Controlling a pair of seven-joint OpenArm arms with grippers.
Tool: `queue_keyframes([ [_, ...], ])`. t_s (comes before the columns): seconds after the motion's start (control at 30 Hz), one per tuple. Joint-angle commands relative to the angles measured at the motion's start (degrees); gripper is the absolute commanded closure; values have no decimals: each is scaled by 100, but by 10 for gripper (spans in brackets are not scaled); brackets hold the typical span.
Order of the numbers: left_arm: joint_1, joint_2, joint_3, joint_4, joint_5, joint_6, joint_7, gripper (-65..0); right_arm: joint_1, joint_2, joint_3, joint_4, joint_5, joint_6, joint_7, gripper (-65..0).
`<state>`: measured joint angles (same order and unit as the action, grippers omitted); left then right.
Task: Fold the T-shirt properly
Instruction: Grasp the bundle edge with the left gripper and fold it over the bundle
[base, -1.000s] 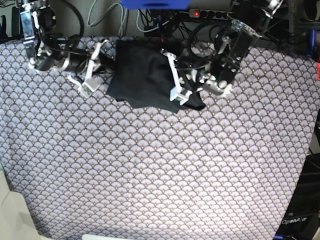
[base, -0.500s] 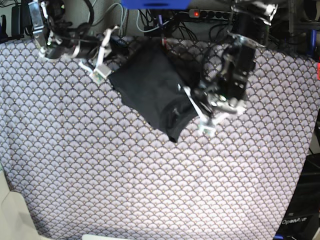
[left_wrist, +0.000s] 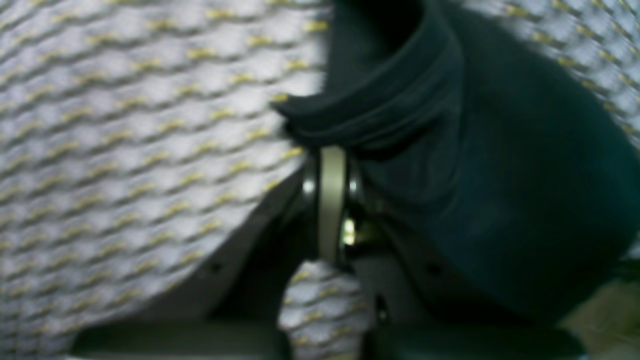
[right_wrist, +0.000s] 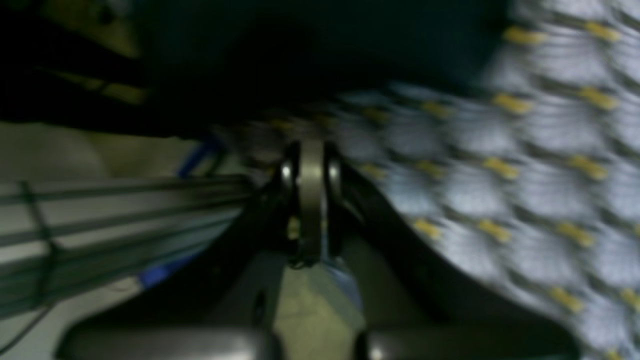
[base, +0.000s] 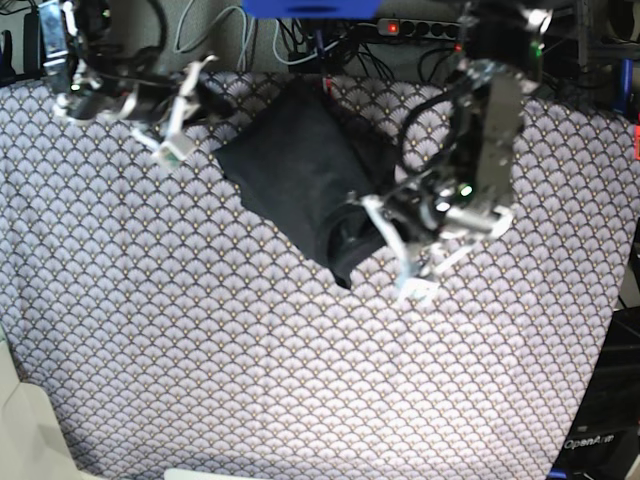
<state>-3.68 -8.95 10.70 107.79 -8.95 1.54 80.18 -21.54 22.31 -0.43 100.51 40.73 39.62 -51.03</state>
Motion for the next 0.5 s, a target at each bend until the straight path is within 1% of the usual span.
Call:
queue_keyframes([
  [0.0,91,-68,7,162,-41,-9,-18,0,13,77,188,90,98,38,113,0],
  [0.1,531,-340,-169,232,-41,-27,-18,0,101,165,557,90,98,38,113,0],
  [0.17,830,-402,-362,232,-68,-44,-18,0,321,200,601,55,90,38,105,0],
  [0.23,1023,-402,-424,223,-76,-53,-18,0,462,332,601,46,90,38,105,0],
  [0.33,1217,-358,-406,206,-76,-53,-18,0,708,376,601,46,90,38,61,0],
  [0.47,1261,-129,-406,-128,-68,-53,-18,0,1068,438,583,-156,90,38,52,0],
])
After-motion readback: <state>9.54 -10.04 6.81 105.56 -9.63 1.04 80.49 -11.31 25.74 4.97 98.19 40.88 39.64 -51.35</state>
